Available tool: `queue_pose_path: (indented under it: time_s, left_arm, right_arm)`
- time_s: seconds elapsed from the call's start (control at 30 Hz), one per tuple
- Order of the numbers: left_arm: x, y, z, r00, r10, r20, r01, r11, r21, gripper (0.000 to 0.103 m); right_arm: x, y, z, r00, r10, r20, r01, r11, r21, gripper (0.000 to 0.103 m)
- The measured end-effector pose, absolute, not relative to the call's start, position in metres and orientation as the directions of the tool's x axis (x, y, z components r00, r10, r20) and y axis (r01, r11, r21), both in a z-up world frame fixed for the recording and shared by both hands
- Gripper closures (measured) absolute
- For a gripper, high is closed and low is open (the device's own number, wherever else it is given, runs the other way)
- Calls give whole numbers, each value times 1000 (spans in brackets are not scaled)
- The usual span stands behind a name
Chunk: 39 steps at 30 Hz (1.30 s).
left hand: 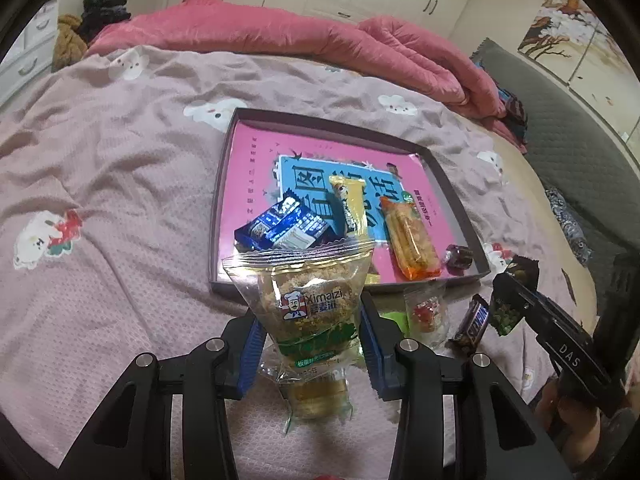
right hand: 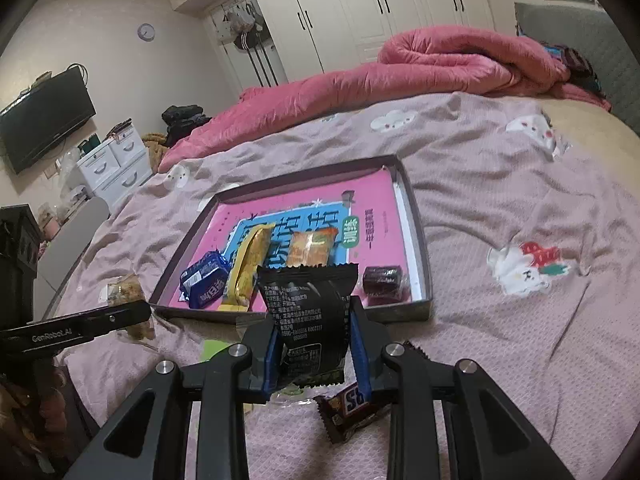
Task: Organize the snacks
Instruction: 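Carry the bread packet and black packet over the pink tray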
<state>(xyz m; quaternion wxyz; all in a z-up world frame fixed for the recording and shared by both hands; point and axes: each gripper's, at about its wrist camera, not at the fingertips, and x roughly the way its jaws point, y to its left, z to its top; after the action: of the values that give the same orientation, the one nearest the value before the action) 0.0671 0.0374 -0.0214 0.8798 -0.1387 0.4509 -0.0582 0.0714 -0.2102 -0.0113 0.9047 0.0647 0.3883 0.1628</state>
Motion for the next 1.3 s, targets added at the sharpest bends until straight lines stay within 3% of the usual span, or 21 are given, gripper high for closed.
queue_pose_path:
  time_s: [1.3]
  left_arm:
    - [111, 42, -3, 653, -230, -721, -34, 943, -331, 58]
  right_arm:
    - [102, -206, 22, 725, 329, -605, -238, 944, 227, 73]
